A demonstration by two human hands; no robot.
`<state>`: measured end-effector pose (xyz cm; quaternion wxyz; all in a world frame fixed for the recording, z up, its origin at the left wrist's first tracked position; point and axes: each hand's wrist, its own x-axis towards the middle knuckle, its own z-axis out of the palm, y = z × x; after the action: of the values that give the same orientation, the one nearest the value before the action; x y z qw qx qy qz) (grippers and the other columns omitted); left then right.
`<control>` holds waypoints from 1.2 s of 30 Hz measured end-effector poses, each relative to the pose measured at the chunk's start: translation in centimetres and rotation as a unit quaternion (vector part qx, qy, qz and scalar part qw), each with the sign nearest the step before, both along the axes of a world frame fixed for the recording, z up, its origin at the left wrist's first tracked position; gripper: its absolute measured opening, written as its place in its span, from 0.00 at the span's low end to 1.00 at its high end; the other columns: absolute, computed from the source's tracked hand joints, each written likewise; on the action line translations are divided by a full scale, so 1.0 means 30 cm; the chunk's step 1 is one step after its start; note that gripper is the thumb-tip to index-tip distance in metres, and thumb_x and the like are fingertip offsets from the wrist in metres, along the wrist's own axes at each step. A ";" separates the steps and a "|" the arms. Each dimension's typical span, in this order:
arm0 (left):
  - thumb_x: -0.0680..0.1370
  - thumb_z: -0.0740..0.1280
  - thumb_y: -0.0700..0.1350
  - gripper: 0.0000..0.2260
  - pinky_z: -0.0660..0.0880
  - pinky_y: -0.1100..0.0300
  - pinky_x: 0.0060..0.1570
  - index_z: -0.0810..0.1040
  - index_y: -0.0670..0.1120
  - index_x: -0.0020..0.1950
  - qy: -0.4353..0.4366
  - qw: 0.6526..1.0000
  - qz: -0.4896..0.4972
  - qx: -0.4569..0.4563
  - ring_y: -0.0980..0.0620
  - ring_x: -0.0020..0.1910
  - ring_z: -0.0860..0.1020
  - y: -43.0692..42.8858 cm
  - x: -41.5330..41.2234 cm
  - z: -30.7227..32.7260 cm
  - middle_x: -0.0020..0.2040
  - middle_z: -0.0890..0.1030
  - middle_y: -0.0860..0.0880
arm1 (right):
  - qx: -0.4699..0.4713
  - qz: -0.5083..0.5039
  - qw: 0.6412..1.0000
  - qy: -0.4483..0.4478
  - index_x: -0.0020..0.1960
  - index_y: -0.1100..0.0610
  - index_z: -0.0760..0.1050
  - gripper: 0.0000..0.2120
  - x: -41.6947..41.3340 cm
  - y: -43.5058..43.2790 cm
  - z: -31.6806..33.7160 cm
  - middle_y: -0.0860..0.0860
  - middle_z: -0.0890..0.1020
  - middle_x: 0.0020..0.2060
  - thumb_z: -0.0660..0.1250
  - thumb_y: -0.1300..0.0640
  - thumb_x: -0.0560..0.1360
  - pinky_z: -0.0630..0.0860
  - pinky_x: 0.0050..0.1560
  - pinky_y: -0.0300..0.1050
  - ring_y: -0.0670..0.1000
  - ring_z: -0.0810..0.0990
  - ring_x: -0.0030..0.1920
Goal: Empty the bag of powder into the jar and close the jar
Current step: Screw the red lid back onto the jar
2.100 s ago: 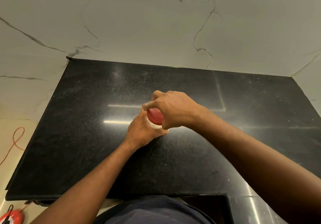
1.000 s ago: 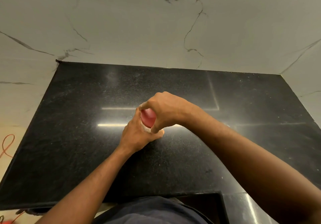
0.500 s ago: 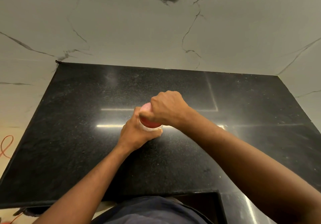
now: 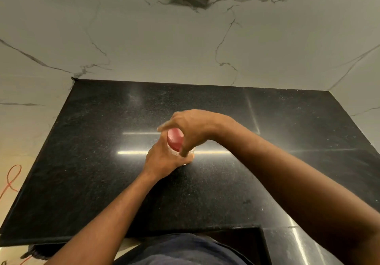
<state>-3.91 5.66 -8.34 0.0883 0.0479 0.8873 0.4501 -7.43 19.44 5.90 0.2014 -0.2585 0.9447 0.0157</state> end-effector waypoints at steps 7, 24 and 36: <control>0.59 0.81 0.69 0.42 0.82 0.52 0.47 0.64 0.66 0.66 0.012 1.000 0.002 -0.008 0.55 0.49 0.83 0.004 0.001 0.002 0.50 0.81 0.63 | -0.005 -0.103 0.987 0.126 0.39 0.56 0.79 0.31 0.024 -0.002 -0.062 0.51 0.81 0.34 0.64 0.27 0.74 0.77 0.35 0.45 0.54 0.81 0.36; 0.59 0.82 0.65 0.41 0.83 0.48 0.52 0.64 0.65 0.66 -0.005 0.999 -0.040 -0.019 0.51 0.52 0.83 -0.016 -0.025 0.026 0.55 0.82 0.59 | -0.046 0.026 0.984 0.168 0.71 0.52 0.77 0.40 0.025 0.054 -0.086 0.49 0.85 0.46 0.73 0.29 0.67 0.71 0.36 0.42 0.50 0.78 0.40; 0.62 0.85 0.61 0.44 0.79 0.57 0.64 0.70 0.63 0.74 0.013 0.991 -0.056 0.122 0.57 0.65 0.80 -0.051 -0.009 -0.011 0.67 0.81 0.58 | -0.440 -0.285 0.851 -0.022 0.82 0.44 0.54 0.60 0.171 0.115 -0.326 0.46 0.71 0.75 0.85 0.38 0.61 0.73 0.72 0.46 0.45 0.74 0.71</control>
<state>-4.17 4.13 -8.68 0.0953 0.1136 0.8229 0.5485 -2.30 22.88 -3.88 0.0831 -0.0402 0.8801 -0.4658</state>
